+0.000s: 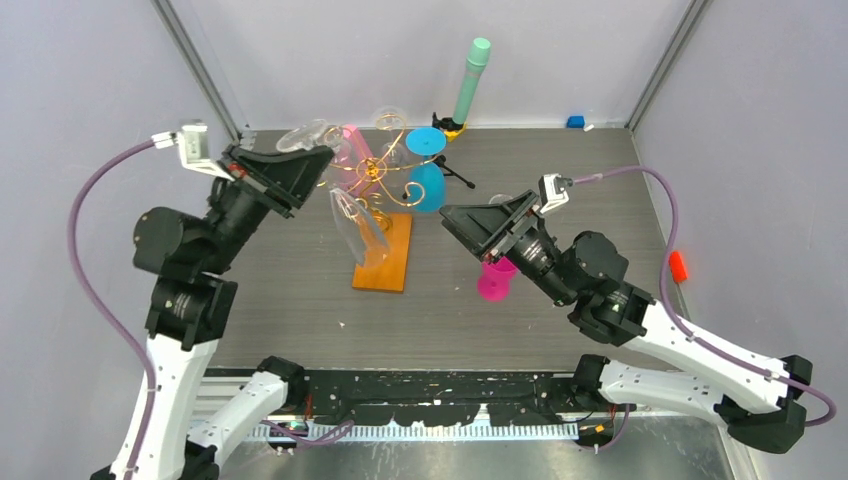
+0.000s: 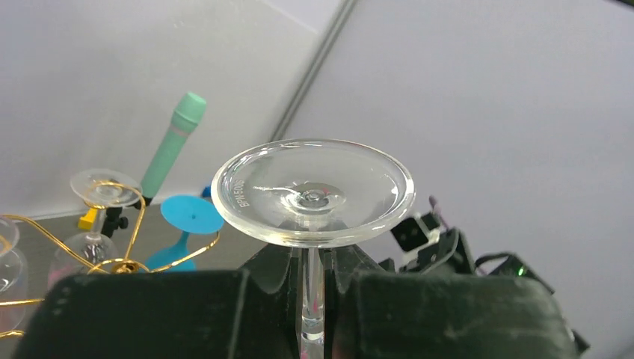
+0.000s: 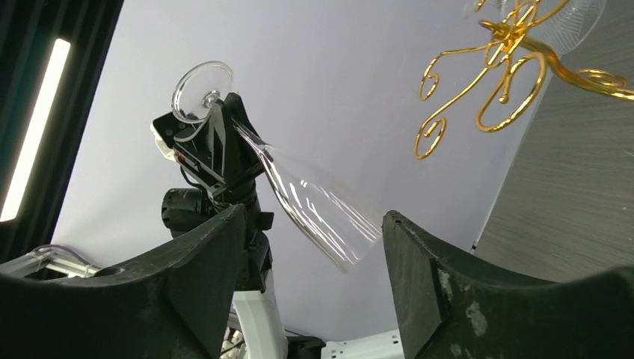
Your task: Take the wine glass off the wine glass rack
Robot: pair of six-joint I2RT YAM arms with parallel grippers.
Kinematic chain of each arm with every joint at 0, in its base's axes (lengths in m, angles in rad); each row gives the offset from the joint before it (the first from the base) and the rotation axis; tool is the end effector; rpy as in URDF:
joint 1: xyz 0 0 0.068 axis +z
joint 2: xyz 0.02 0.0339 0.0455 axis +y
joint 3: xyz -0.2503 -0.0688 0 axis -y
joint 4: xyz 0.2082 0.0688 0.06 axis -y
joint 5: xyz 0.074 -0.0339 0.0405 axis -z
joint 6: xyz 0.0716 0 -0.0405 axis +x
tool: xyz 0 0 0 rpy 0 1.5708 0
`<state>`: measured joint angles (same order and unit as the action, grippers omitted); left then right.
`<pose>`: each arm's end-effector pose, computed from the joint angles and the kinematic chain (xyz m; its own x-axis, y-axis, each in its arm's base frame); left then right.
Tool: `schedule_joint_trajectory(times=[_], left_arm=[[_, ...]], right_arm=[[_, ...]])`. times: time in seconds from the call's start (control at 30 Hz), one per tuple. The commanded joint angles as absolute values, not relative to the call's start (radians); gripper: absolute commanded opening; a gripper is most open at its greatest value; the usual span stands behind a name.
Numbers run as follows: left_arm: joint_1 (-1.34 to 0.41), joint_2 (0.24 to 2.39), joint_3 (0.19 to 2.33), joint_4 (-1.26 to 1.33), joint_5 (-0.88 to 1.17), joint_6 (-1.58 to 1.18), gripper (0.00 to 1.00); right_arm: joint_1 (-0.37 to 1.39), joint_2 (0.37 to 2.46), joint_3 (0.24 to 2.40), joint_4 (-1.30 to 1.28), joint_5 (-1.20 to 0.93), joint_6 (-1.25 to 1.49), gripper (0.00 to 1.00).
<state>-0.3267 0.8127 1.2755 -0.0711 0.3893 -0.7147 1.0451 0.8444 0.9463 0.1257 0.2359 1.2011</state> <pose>0.1211 -0.0697 0.4954 -0.1393 -0.5930 -0.7930 0.7122 0.4965 -0.4963 0.1122 0.1600 0.4139 -0.6367 0.7091 -0.3028 -0.3682 0.0655 0.9274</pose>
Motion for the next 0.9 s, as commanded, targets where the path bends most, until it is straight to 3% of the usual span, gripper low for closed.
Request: schedule_joint_trajectory(times=[0.0,0.1,0.43,0.87], left_arm=[[-0.324,0.816,1.35,-0.148,0.195,-0.823,0.0],[-0.324,0.805,1.331,-0.107,0.154,-0.889,0.0],[-0.324,0.728,1.213,-0.012,0.02,-1.031,0.0],[-0.324,0.663,1.132,0.082,-0.082,-1.071,0.0]], right_arm=[[1.049,0.891,0.885,0.389,0.154,1.15,0.67],[1.056,0.947,0.861,0.572,0.065,1.178,0.63],[1.106,1.026,0.892,0.702,-0.024,1.137,0.63],[1.131,1.036,0.924,0.619,0.07,1.114,0.58]])
